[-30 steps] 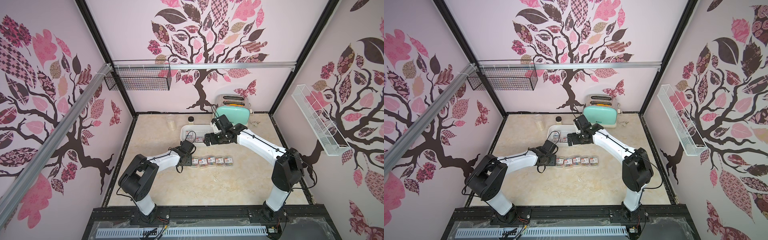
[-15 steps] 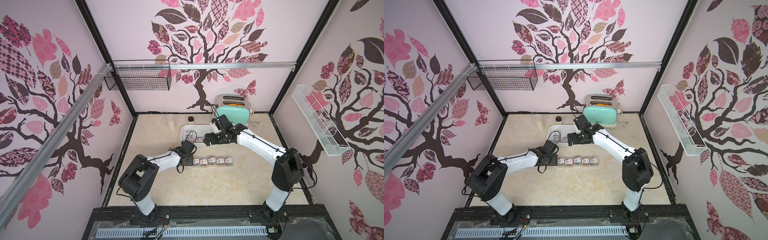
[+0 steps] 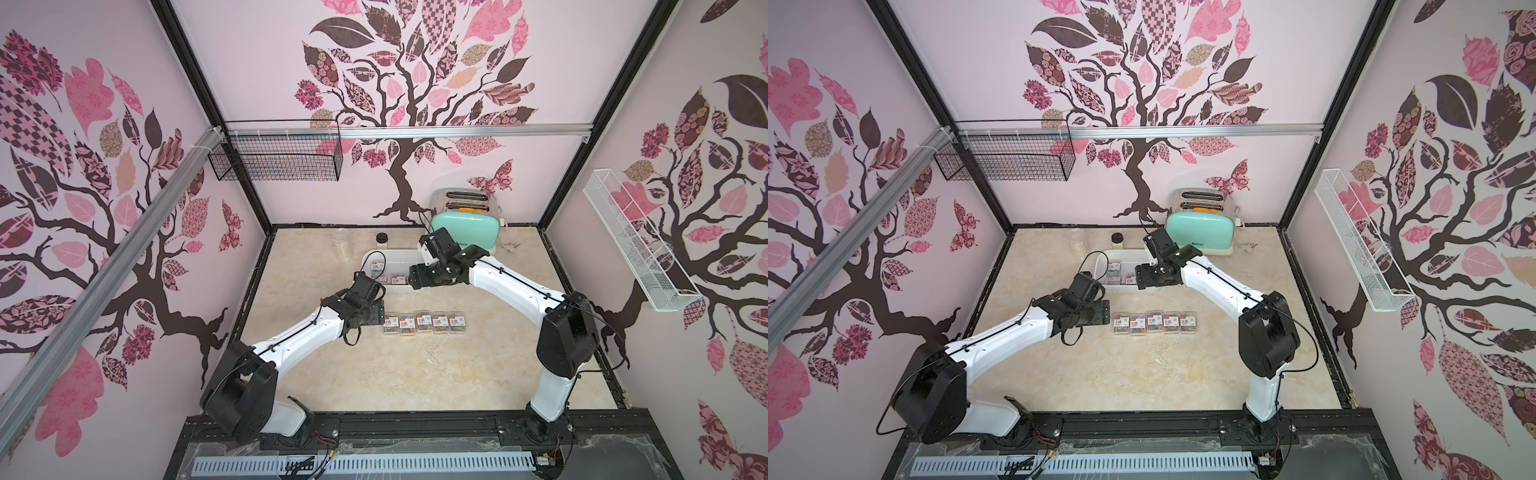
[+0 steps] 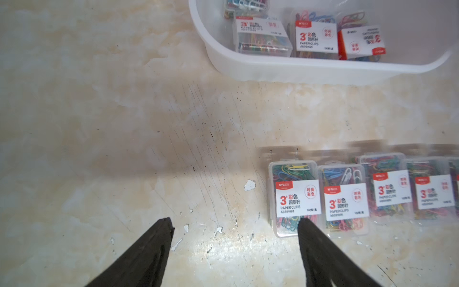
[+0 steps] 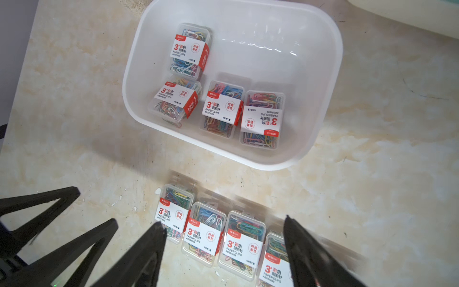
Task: Take the paper clips out of the storage box
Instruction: Adjust the boxed paper clips at the center of the board, then pick up the boxed paper clips from the storage box.
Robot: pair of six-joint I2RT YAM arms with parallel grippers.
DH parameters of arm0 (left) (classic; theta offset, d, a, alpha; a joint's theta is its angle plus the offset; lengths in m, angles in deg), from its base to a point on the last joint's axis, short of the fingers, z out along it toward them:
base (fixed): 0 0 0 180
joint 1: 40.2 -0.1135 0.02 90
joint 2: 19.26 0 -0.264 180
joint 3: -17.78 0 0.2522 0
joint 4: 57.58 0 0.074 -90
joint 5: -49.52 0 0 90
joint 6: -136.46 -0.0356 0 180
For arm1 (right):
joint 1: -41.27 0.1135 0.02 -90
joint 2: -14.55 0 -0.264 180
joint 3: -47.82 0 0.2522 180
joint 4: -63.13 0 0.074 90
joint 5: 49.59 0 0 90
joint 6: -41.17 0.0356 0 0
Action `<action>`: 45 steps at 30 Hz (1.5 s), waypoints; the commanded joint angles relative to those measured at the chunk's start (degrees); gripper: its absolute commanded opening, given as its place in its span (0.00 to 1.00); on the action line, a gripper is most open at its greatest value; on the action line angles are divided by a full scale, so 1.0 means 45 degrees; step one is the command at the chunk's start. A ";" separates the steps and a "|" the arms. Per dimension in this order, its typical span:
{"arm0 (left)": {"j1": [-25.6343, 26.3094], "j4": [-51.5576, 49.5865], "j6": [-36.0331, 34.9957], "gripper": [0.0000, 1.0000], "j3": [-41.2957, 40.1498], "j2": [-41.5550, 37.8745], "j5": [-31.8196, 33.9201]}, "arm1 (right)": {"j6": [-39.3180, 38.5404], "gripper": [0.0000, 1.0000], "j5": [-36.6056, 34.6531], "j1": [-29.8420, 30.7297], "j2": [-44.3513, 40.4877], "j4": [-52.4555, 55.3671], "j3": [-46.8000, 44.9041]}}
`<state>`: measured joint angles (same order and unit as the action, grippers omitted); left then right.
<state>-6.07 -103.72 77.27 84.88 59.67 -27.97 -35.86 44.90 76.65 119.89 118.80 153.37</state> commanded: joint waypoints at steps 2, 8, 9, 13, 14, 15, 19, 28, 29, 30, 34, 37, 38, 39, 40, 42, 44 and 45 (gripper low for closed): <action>0.0033 -0.1226 0.0056 0.87 0.0448 -0.1232 0.0363 | -0.0086 0.70 -0.0253 0.0197 0.1009 -0.0192 0.1259; 0.0058 -0.2321 0.0178 0.92 0.0529 -0.2767 0.0361 | -0.0120 0.70 -0.0732 0.0308 0.2266 -0.0631 0.2183; 0.0047 -0.2463 0.0200 0.93 0.0529 -0.2993 0.0382 | -0.0114 0.70 -0.0792 0.0320 0.2470 -0.0720 0.2321; 0.0052 -0.3207 0.0302 0.98 0.0533 -0.3781 0.0659 | -0.0143 0.71 -0.0945 0.0395 0.3353 -0.1167 0.2874; 0.0057 -0.3379 0.0302 0.98 0.0547 -0.3968 0.0676 | -0.0177 0.71 -0.1027 0.0434 0.3605 -0.1287 0.3035; 0.0070 -0.3509 0.0322 0.98 0.0553 -0.4137 0.0695 | -0.0190 0.71 -0.1090 0.0457 0.3804 -0.1354 0.3167; 0.0072 -0.3843 0.0422 0.98 0.0474 -0.4807 0.0781 | -0.0019 0.74 -0.2189 0.0552 0.4565 -0.1463 0.3984; 0.0061 -0.4440 0.0449 0.98 0.0524 -0.5269 0.0982 | 0.1273 0.79 -0.4388 0.0596 0.5810 -0.0175 0.5094; 0.0056 -0.4426 0.0463 0.98 0.0529 -0.5220 0.0959 | 0.1396 0.79 -0.4481 0.0596 0.5875 -0.0119 0.5117; 0.0055 -0.4407 0.0473 0.98 0.0527 -0.5175 0.0923 | 0.1471 0.79 -0.4590 0.0596 0.5918 -0.0036 0.5148; 0.0054 -0.4289 0.0482 0.98 0.0529 -0.4987 0.0724 | 0.1581 0.77 -0.4734 0.0596 0.6167 0.0127 0.5173; 0.0055 -0.4208 0.0439 0.98 0.0528 -0.4890 0.0686 | 0.1624 0.77 -0.4768 0.0542 0.6446 0.0236 0.5297; 0.0057 -0.4181 0.0421 0.98 0.0540 -0.4886 0.0677 | 0.1663 0.77 -0.4768 0.0520 0.6503 0.0272 0.5295; 0.0058 -0.4176 0.0401 0.98 0.0549 -0.4857 0.0676 | 0.1716 0.77 -0.4749 0.0482 0.6531 0.0296 0.5276; 0.0062 -0.4146 0.0400 0.98 0.0578 -0.4827 0.0667 | 0.1751 0.77 -0.4748 0.0434 0.6532 0.0268 0.5250; 0.0053 -0.4091 0.0381 0.98 0.0550 -0.4773 0.0608 | 0.1799 0.77 -0.4701 0.0359 0.6569 0.0215 0.5154; 0.0054 -0.4093 0.0362 0.98 0.0605 -0.4695 0.0598 | 0.1916 0.77 -0.4613 0.0250 0.6630 0.0240 0.5136; 0.0055 -0.4092 0.0361 0.98 0.0609 -0.4672 0.0598 | 0.1930 0.77 -0.4546 0.0214 0.6659 0.0237 0.5124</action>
<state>-6.03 -122.94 79.36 86.30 38.34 -24.91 -28.39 24.77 78.33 148.00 119.02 175.27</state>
